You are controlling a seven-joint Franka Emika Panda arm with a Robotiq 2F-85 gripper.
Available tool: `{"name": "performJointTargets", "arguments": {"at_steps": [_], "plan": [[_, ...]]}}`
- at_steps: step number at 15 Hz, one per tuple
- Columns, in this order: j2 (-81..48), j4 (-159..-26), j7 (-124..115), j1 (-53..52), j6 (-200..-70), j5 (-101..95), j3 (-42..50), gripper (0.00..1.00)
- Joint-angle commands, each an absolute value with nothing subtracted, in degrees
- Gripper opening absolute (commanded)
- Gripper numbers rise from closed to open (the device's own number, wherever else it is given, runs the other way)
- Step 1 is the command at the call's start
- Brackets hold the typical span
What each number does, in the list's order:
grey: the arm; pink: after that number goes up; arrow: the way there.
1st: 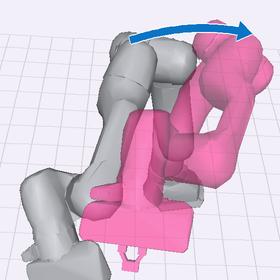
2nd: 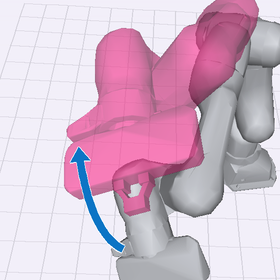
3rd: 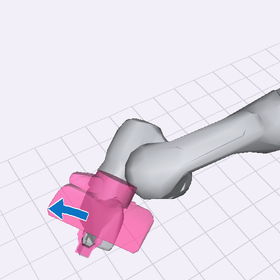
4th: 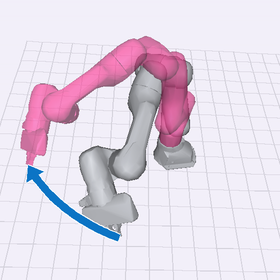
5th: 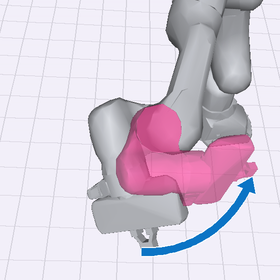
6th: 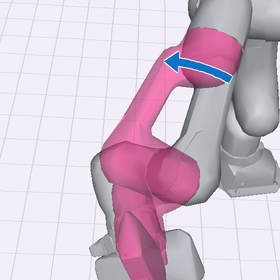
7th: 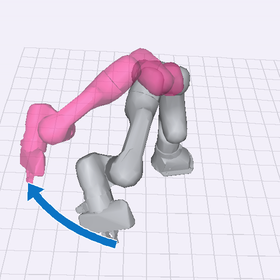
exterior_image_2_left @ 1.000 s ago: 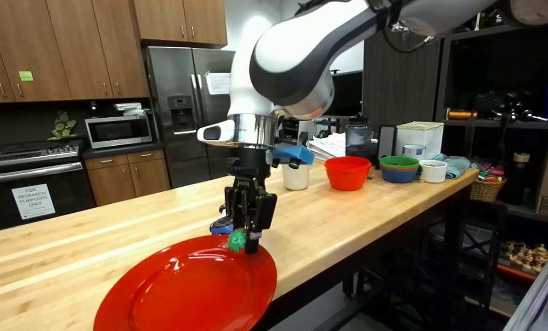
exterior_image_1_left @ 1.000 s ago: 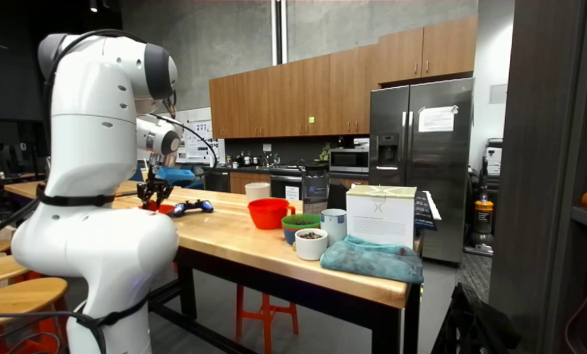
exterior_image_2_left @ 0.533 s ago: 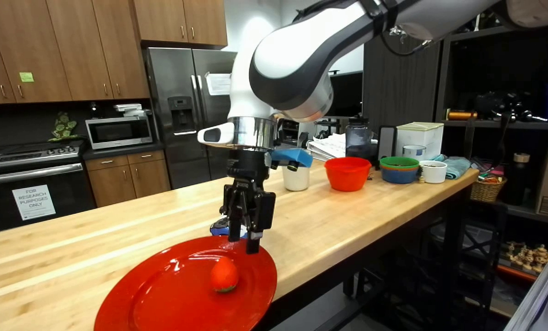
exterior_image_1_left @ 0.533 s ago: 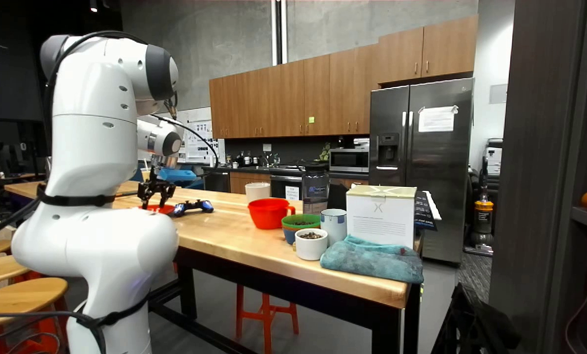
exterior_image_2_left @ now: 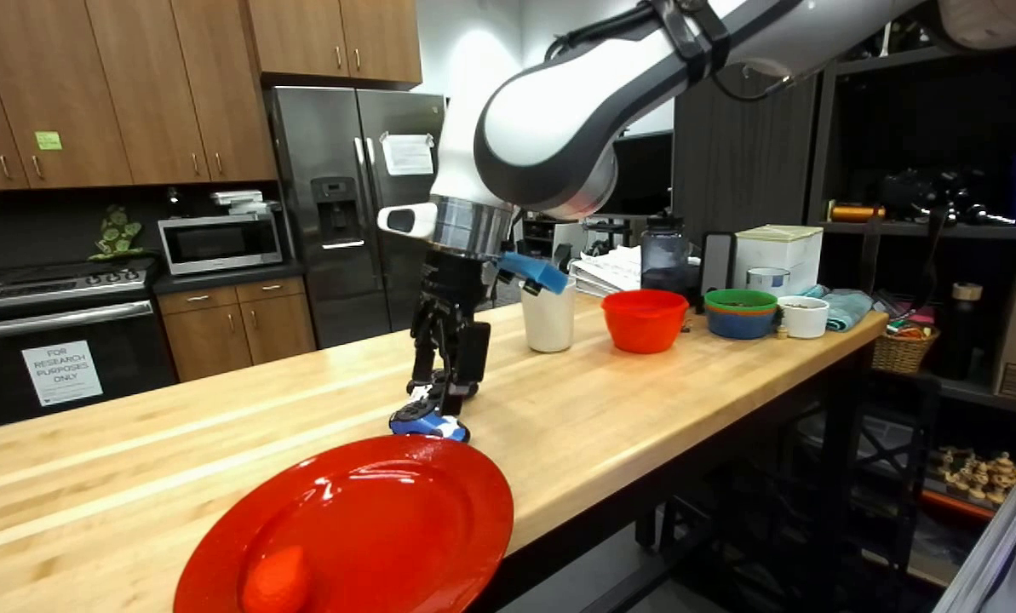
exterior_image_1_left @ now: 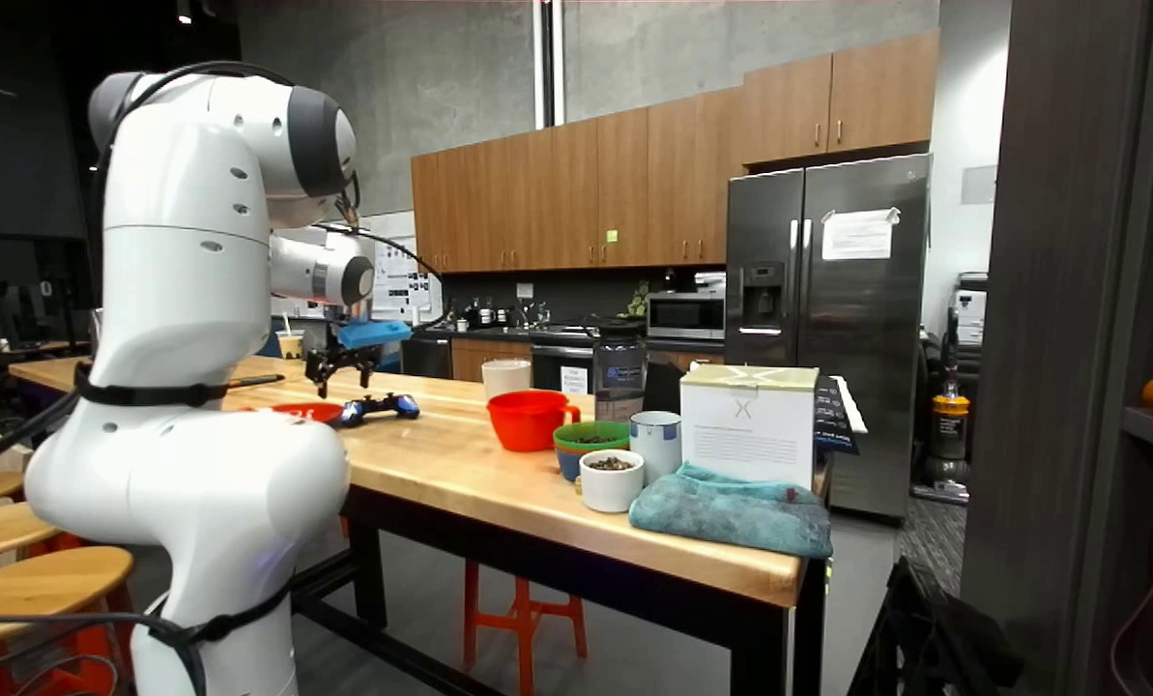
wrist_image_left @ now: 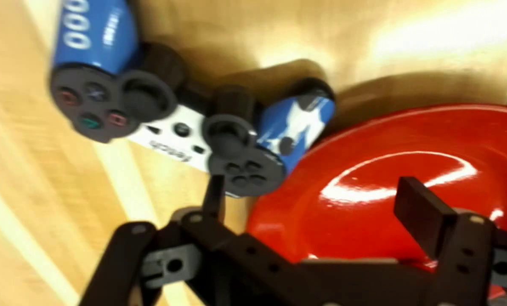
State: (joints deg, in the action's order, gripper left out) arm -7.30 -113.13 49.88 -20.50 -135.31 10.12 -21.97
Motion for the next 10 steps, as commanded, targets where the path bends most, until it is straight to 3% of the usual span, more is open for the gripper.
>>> {"name": "performJointTargets", "arguments": {"at_steps": [1, 5, 10], "plan": [[-5.6, -113.4, 42.4, -19.0, -140.3, 1.5, -19.2, 1.00], [-4.4, -113.7, 30.4, -17.5, -142.6, -11.6, -15.8, 1.00], [-2.7, -112.7, 22.0, -16.2, -134.8, -18.2, -14.7, 1.00]]}}
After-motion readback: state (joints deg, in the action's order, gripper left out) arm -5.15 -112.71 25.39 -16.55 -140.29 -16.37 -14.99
